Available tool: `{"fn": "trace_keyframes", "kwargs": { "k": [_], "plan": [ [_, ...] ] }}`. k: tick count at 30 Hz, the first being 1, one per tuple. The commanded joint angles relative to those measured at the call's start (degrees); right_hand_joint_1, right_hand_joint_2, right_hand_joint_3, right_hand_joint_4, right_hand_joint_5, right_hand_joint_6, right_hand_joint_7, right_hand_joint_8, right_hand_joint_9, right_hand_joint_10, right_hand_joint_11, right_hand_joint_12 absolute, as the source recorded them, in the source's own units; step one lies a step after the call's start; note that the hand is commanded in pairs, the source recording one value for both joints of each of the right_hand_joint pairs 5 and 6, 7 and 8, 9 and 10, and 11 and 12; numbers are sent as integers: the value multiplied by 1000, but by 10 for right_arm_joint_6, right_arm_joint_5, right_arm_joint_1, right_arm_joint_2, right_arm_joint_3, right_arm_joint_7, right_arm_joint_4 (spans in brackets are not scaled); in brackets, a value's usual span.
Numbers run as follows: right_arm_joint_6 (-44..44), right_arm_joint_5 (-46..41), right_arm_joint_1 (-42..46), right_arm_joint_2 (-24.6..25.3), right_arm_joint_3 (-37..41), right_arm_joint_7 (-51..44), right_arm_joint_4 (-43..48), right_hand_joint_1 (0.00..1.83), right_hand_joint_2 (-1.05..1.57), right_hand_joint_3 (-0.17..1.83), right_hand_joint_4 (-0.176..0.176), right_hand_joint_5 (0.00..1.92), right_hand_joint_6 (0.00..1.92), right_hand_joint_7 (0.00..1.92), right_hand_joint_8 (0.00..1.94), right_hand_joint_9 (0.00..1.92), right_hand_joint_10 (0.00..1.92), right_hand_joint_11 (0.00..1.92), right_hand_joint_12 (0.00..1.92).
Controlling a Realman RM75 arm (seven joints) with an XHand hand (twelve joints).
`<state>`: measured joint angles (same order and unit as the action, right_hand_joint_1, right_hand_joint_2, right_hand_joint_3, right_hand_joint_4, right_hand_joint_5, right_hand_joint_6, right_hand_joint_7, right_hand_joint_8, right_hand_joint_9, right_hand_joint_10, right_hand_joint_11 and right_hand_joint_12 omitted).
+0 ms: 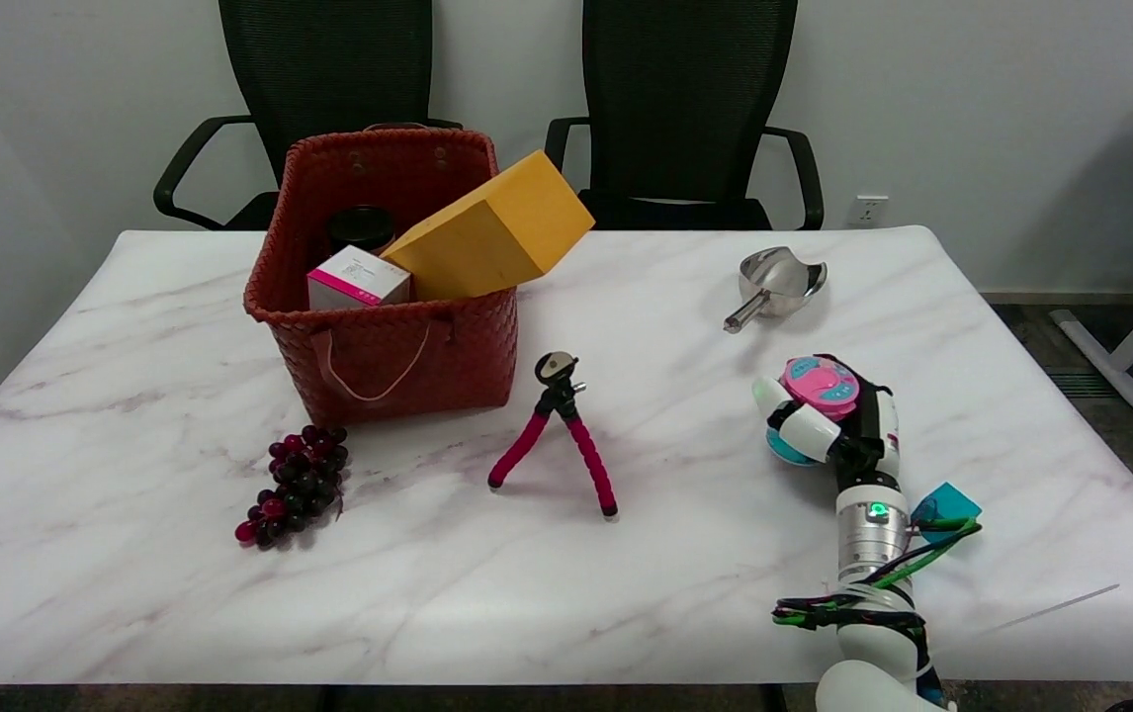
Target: Pick up the pink gum jar.
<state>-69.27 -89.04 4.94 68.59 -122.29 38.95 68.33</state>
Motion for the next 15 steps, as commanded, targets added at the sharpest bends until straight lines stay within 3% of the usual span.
{"fn": "trace_keyframes", "kwargs": {
  "k": [1, 15],
  "plan": [
    [-8, 23, -10, -2, 4, 23, 7, 1183, 1121, 707, 0, 1233, 1233, 1176, 1176, 1065, 1065, 1001, 1001],
    [-13, 80, -27, -4, 14, 42, 26, 1157, 1302, 800, 0, 1318, 1318, 1249, 1249, 1162, 1162, 1201, 1201]
  ]
}}
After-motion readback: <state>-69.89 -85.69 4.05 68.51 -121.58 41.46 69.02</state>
